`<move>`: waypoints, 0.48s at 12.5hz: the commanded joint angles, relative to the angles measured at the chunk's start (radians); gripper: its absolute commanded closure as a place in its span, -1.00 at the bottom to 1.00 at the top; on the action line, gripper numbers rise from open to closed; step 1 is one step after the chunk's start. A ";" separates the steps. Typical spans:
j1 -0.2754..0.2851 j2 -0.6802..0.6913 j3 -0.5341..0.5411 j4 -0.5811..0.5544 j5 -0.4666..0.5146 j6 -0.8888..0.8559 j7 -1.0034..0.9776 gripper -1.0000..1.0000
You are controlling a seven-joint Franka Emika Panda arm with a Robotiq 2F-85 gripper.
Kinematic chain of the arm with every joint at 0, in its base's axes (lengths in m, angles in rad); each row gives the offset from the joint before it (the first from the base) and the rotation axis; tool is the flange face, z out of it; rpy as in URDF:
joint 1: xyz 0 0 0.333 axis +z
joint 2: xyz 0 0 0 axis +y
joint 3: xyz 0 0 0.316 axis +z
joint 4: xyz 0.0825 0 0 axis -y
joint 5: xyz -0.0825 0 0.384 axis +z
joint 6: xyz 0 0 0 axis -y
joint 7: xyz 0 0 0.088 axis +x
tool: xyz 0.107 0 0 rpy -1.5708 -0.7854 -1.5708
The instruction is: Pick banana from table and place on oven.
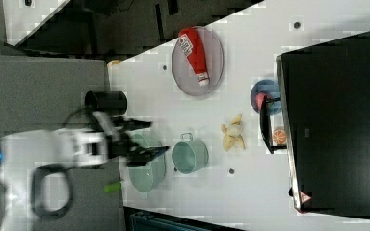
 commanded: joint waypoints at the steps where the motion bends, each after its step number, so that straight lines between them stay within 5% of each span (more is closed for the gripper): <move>1: -0.008 0.064 -0.006 -0.109 -0.008 0.192 -0.026 -1.00; 6: -0.008 0.265 -0.007 -0.220 -0.008 0.509 -0.025 -1.00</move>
